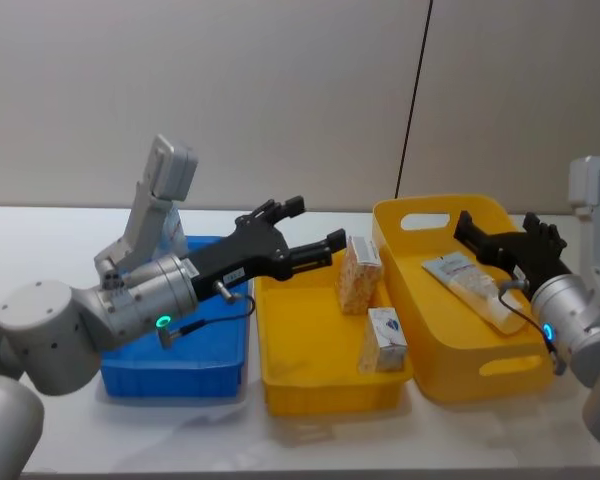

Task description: Bimanual collaborative sorting of washing and personal care products

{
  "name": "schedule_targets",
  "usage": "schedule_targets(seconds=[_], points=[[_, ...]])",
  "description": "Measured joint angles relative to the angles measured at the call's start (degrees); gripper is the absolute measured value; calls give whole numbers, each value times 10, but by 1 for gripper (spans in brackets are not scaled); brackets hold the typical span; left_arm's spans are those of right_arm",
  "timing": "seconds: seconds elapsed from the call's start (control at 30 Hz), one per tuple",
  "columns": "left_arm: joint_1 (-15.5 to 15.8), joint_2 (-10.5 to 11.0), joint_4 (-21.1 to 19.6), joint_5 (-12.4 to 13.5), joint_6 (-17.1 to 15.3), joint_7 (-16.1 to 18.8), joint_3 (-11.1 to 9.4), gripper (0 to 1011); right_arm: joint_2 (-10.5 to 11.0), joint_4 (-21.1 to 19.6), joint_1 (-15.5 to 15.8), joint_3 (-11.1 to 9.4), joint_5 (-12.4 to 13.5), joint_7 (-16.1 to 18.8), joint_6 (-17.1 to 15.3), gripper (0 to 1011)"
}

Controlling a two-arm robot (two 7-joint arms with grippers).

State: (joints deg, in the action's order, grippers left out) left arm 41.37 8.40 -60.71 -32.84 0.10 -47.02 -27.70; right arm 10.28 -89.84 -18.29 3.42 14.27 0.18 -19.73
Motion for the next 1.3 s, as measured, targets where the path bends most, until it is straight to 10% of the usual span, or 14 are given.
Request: schedule_targets(seconds=[1.3], points=[[-181,88,-212,140,-6,302,11,1001,89,-112,188,94,22,36,175,1004]])
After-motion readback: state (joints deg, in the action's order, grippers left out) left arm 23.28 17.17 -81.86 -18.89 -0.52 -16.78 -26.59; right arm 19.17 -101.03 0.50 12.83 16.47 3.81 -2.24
